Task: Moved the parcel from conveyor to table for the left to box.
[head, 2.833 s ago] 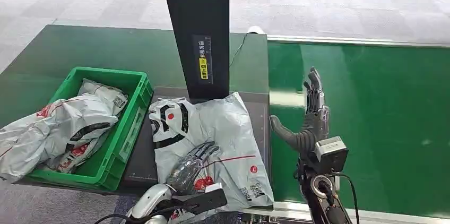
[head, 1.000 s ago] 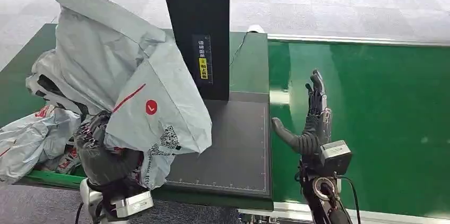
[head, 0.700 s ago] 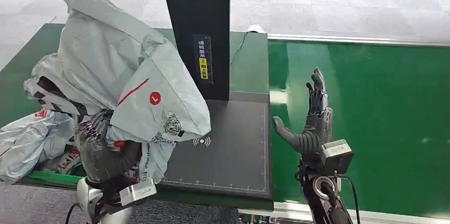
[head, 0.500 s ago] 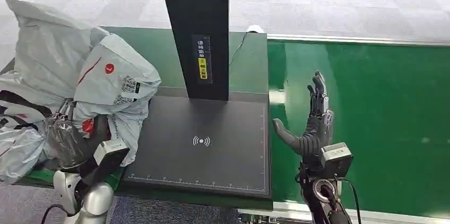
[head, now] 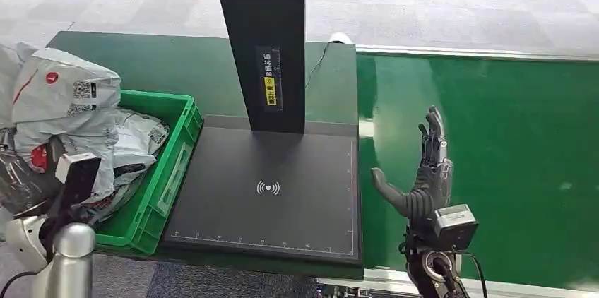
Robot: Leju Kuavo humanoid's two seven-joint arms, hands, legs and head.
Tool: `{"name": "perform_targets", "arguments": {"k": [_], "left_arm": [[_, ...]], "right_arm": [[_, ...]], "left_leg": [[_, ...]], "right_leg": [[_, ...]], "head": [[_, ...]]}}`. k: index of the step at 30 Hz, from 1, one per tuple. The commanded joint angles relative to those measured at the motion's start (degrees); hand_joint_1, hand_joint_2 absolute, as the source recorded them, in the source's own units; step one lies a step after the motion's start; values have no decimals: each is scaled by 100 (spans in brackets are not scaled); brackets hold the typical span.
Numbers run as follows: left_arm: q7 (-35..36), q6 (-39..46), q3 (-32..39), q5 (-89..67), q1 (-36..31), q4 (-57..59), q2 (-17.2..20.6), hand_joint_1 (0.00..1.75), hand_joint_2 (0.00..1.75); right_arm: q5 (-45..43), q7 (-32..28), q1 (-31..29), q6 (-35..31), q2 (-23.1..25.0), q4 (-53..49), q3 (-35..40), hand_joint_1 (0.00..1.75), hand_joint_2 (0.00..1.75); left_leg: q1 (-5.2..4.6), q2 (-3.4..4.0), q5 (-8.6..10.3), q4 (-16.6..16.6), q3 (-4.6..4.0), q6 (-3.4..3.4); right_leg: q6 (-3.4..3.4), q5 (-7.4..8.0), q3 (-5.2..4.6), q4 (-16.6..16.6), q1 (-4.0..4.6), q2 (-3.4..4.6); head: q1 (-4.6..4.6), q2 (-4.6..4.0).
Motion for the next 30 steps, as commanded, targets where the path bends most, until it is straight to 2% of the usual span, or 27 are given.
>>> {"name": "perform_targets", "arguments": {"k": [1, 6, 8, 9, 10, 11, 12, 20, 30], "left_arm": [[-94, 210, 1106, -244, -777, 951, 50, 175, 175], [-27, 210, 1091, -194, -880, 1212, 167, 175, 175], [227, 210, 673, -183, -873, 1462, 383, 171, 175], [423, 117, 216, -46, -810, 1619, 601, 150, 175], [595, 70, 11, -76, -804, 1685, 681, 72, 175], [805, 92, -166, -141, -796, 1745, 758, 14, 175], [892, 104, -238, -170, -793, 1775, 797, 0, 175], [1041, 14, -686, -198, -417, 1505, 882, 0, 175], [1041, 14, -686, -198, -417, 1505, 882, 0, 175]], "right_arm": [[-78, -9, 37, -78, -101, -46, -23, 0, 175], [-88, -5, 12, -96, -109, -8, 11, 0, 175], [-94, -6, -26, -98, -132, 17, 30, 0, 175], [-95, -7, -33, -119, -154, 19, 38, 0, 175], [-112, -5, -42, -104, -179, 26, 45, 0, 175], [-129, -1, -50, -94, -190, 36, 47, 0, 175], [-138, 1, -57, -85, -192, 44, 51, 0, 175], [-162, 13, -204, 12, -173, 211, 122, 0, 175], [-162, 13, -204, 12, -173, 211, 122, 0, 175]], "left_leg": [[0, -21, 3, 0, -2, 6], [-3, -18, 3, -2, -1, 6], [-1, -28, 6, -5, 0, 5], [-2, -26, 4, -3, 1, 4], [-3, -28, 5, -2, 0, 3], [-1, -37, 8, -4, -3, 5], [-2, -31, 7, -2, -4, 4], [-4, -16, 4, -7, 0, 8], [-2, -15, 3, -5, -3, 5]], "right_leg": [[-1, 1, 2, -2, -1, 7], [-2, 1, 3, -2, -3, 8], [-4, 2, 5, -5, -2, 7], [-3, -1, 6, -3, -3, 1], [-3, -1, 5, -2, -4, -5], [-4, 1, 3, -4, -2, -3], [-3, 0, 0, -1, -3, -4], [-1, 4, 2, -7, -4, 17], [-2, 3, 1, -6, -3, 14]], "head": [[2, 0], [2, 0], [2, 0], [2, 0], [2, 0], [2, 0], [0, 0], [2, 0], [2, 0]]}}
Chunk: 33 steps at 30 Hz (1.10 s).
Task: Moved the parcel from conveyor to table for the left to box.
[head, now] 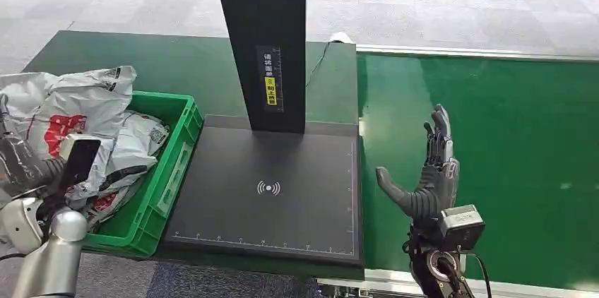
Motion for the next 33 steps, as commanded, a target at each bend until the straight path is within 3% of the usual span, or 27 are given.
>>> {"name": "perform_targets", "arguments": {"k": [1, 8, 10, 11, 14, 21, 33], "left_arm": [[44, 55, -173, -10, 2, 276, -10, 0, 175], [-1, 252, -178, -94, 43, 175, -52, 0, 175], [-501, 252, 147, -47, 3, -27, -265, 0, 175], [-1343, 252, 724, 43, -88, -398, -654, 0, 175], [-2782, 252, 1529, 552, -174, -976, -1287, 0, 175], [-2855, 252, 613, 1833, 416, -2776, -1422, 0, 175], [-2855, 252, -265, 1836, 610, -3717, -1474, 0, 175]], "right_arm": [[-40, 19, -182, 8, -61, 281, 94, 0, 175], [-51, 24, -231, 8, -81, 313, 112, 0, 175], [-72, 25, -268, 1, -102, 340, 141, 0, 175], [-114, 49, -385, 23, -107, 431, 172, 0, 175], [-150, 57, -488, 37, -104, 555, 217, 0, 175], [-219, -6, -406, -10, -169, 498, 247, 0, 175], [-244, -12, -463, -29, -165, 514, 205, 0, 175]], "left_leg": [[1, -9, 2, -5, 4, 4], [0, -14, 3, -6, 4, 8], [1, -9, 0, -2, 4, 5], [1, -15, 2, -5, 3, 8], [3, -12, 1, 4, -7, 9], [3, -11, -1, 2, -3, 6], [1, -14, -1, -1, -2, 7]], "right_leg": [[-2, 3, 4, -5, 0, 13], [-2, 4, 4, -7, -1, 21], [-1, 1, 4, -4, 0, 12], [-1, 4, 4, -8, 0, 20], [0, 6, -5, -3, 2, 23], [-1, 2, 0, -5, 3, 16], [-1, 3, 0, -5, 0, 17]], "head": [[0, 0], [0, 0], [0, 0], [0, 0], [0, 0], [-2, 0], [0, 0]]}}
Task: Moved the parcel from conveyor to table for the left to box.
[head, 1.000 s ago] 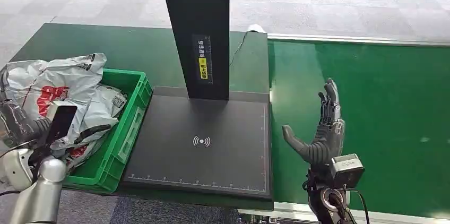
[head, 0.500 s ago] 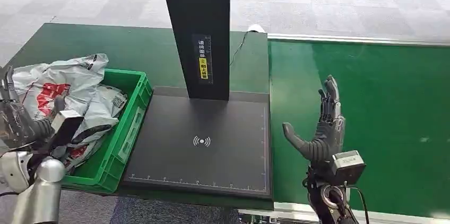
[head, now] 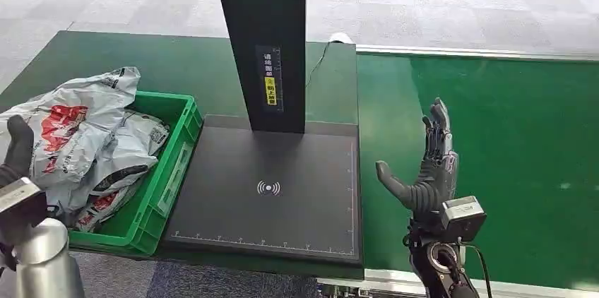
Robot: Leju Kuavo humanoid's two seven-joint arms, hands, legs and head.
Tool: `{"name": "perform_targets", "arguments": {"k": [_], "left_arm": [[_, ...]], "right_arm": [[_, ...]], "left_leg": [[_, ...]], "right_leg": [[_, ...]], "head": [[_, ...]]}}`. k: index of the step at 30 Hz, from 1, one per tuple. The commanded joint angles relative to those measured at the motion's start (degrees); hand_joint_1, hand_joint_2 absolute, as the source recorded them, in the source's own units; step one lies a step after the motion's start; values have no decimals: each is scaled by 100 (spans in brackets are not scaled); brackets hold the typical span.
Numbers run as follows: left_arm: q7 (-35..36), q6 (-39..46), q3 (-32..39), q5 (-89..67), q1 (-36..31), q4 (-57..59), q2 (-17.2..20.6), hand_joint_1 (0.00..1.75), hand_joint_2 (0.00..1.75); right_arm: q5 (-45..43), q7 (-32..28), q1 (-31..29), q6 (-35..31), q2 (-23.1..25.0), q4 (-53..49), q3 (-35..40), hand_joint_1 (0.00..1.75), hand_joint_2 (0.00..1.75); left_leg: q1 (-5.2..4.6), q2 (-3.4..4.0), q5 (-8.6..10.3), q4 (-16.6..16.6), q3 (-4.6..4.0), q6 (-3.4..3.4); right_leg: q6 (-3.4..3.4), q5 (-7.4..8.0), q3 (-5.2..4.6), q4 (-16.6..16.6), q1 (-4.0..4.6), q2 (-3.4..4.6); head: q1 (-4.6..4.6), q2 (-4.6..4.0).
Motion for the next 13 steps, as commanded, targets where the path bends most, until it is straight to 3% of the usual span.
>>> {"name": "perform_targets", "arguments": {"k": [1, 4, 5, 6, 10, 13], "left_arm": [[-9, 203, -755, -140, 227, -721, -158, 0, 175], [-9, 203, -1895, 552, 367, -486, 184, 0, 175], [-9, 203, -2682, 1228, 390, -242, 554, 0, 175], [2, 110, -3004, 1467, 363, -191, 631, 0, 175], [502, -1931, -3995, 2346, 451, -79, 901, 0, 175], [658, -3198, -3960, 3260, 455, 489, 728, 0, 175]], "right_arm": [[-25, -2, -220, -26, -54, 344, 96, 0, 175], [-12, -3, -156, -39, -67, 252, 12, 0, 175], [-11, -4, -112, -40, -99, 196, -25, 0, 175], [-17, -6, -84, -16, -128, 160, -52, 0, 175], [-21, 20, -83, 212, -175, 169, -56, 0, 175], [59, 69, -245, 326, -85, 332, 20, 0, 175]], "left_leg": [[3, -9, -1, 1, -1, 4], [0, -24, 2, -3, 1, 5], [1, -30, 3, -4, 0, 7], [2, -40, 5, -5, 2, 7], [1, -29, 4, -2, 1, 5], [-4, -18, 3, -7, 9, 6]], "right_leg": [[-2, 2, 1, -3, 2, 14], [-1, -1, 5, -4, -1, -1], [-2, 0, 4, -7, 0, 4], [-1, -1, 10, -9, 1, -8], [-1, -1, 3, -6, 0, -6], [0, 2, 8, -7, -5, 5]], "head": [[0, 0], [-2, 0], [0, 0], [-2, 0], [-2, 0], [-2, 0]]}}
